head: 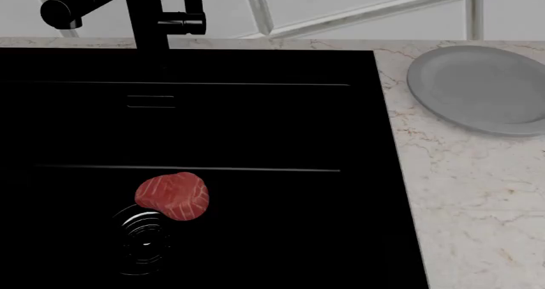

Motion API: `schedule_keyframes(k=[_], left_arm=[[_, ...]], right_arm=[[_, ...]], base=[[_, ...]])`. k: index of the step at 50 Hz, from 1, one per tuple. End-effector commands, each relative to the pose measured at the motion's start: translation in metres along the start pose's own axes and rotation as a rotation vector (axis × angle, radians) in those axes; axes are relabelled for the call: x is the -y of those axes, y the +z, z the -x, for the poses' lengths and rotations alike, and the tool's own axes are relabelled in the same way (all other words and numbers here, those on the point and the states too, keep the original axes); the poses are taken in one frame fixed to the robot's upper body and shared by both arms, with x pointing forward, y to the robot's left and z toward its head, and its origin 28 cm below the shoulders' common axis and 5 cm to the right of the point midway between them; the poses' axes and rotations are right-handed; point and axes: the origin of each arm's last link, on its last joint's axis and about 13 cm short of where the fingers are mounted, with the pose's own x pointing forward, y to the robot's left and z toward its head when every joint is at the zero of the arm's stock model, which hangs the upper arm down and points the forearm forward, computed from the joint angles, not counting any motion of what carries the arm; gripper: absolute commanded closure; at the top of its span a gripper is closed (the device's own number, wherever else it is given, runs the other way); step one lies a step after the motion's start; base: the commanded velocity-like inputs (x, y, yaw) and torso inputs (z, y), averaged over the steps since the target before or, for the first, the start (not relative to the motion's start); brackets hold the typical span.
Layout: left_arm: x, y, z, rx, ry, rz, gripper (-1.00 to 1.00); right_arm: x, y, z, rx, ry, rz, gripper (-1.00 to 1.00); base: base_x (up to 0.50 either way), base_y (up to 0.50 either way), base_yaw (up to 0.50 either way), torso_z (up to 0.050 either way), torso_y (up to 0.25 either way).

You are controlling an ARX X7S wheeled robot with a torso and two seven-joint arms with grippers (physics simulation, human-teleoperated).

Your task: Pick the tangerine from the counter and place it in the sink

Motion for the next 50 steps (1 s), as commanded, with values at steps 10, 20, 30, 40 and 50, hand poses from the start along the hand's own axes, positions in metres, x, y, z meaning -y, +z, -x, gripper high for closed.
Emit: schedule_keyframes(k=[10, 20, 30, 40, 50], left_arm=[[0.001, 0.0, 0.0, -0.004, -0.002, -0.003, -1.0], [0.001, 0.002, 0.0, 0.001, -0.004, -0.001, -1.0], [0.002, 0.003, 0.0, 0.001, -0.006, -0.003, -1.0], [0.001, 0.002, 0.001, -0.003, -0.004, -0.005, -1.0], [0.001, 0.001, 0.002, -0.005, -0.001, -0.008, -1.0]], right_arm=[[0.009, 0.0, -0.015, -0.013, -0.047, -0.031, -1.0], [0.011, -0.005, -0.025, -0.03, -0.042, -0.065, -1.0], [0.013, -0.012, -0.031, -0.067, -0.046, -0.089, -1.0], [0.017, -0.018, -0.039, -0.093, -0.051, -0.11, -1.0], [0.018, -0.031, -0.049, -0.127, -0.046, -0.136, -1.0]], base=[[0.0, 0.0, 0.0, 0.0, 0.0], [0.0, 0.0, 0.0, 0.0, 0.0], [0.0, 0.0, 0.0, 0.0, 0.0], [0.0, 0.0, 0.0, 0.0, 0.0], [0.0, 0.0, 0.0, 0.0, 0.0]])
